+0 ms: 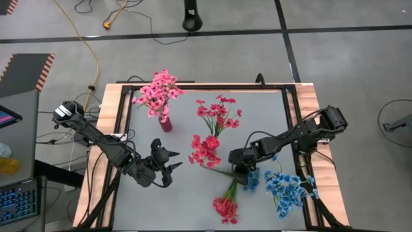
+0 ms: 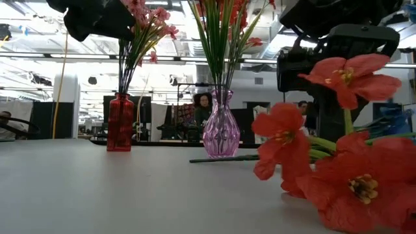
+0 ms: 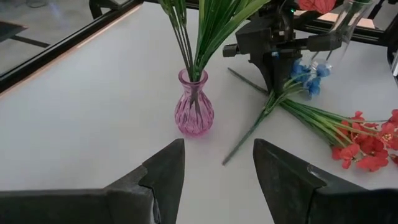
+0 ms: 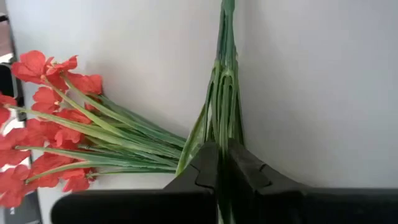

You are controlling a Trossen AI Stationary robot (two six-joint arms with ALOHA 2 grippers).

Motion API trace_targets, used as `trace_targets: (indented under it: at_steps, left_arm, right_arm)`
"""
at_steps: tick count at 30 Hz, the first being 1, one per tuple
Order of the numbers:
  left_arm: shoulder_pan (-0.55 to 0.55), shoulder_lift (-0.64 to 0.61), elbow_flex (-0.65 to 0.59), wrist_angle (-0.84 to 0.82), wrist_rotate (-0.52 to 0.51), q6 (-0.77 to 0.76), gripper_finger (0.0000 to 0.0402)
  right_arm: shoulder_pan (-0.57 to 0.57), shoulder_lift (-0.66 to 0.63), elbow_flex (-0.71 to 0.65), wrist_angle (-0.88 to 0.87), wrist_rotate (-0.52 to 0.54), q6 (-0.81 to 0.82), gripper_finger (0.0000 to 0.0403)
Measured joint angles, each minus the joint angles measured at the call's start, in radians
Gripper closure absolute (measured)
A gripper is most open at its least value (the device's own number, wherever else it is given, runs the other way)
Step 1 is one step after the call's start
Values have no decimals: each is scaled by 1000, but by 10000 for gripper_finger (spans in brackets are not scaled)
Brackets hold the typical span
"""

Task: Sort flowers into vase by color
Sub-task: Put the blue flowers into the transparent vase

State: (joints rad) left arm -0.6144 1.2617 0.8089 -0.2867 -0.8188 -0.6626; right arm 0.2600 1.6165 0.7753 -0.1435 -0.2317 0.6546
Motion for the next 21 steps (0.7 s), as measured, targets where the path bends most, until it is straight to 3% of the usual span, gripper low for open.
trace_targets:
  at_steps: [8, 21]
  left_arm:
    - [0, 0, 0, 32, 5, 17, 223]
    - [0, 1, 0, 290, 82, 259, 223]
  right_arm:
    - [-1, 0, 1, 36, -38, 55, 359]
    - [-1, -1, 147, 31, -112, 56, 359]
